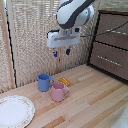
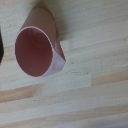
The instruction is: Propose to navigate your clamp on the clench of the first drawer. Use gentle force to register to the cabinet. Send posterior your swing mandate till over it lurks, a cup of pink essence. Fortify your grip after aiming concentric with the pink cup’s periphery. Manoeuvre the pink towards the cabinet's top. Drop your compression till the cup is resting inside.
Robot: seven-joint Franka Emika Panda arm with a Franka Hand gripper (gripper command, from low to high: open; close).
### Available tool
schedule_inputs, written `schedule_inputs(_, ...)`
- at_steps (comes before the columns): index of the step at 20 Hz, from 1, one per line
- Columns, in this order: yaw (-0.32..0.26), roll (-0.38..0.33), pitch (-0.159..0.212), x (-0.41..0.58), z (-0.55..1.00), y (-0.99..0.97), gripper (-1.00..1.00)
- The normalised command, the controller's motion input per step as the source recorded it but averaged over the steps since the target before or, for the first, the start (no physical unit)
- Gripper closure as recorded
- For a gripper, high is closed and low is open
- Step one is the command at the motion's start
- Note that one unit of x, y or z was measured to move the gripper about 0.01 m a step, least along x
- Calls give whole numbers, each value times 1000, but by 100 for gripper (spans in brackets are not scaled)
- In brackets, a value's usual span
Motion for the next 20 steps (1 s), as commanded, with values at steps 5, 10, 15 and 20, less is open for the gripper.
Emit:
schedule_inputs(5,32,-174,-27,0,509,-130,-100)
schedule_inputs(10,24,-301,-69,9,213,-358,-100)
schedule_inputs(15,28,-354,-22,-33,78,-287,-100)
schedule_inputs(20,26,-375,0,-82,0,-270,-100)
